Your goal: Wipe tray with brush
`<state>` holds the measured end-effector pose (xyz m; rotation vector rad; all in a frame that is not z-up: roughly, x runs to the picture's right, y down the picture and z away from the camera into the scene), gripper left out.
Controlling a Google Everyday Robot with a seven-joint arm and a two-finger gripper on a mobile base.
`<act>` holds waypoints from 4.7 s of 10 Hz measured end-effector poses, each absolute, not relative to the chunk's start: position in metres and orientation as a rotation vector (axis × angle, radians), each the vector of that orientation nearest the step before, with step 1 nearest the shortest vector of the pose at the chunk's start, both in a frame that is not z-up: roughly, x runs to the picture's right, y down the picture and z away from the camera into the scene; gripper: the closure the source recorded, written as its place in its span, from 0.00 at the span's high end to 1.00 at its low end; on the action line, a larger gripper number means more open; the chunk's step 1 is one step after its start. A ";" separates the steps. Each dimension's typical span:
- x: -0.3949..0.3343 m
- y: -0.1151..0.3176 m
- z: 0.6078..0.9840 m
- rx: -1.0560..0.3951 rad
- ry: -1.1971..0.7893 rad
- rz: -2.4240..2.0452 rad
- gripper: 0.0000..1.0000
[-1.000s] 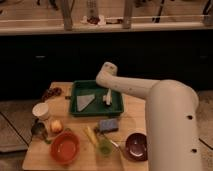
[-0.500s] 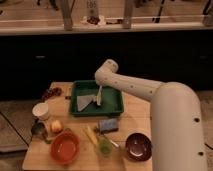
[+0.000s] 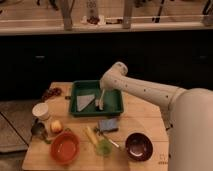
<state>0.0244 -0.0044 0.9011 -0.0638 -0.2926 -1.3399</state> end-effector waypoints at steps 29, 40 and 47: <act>0.059 -0.010 0.917 -0.158 -0.143 -1.303 0.05; 0.059 -0.009 0.917 -0.159 -0.144 -1.304 0.05; 0.059 -0.009 0.917 -0.159 -0.144 -1.304 0.05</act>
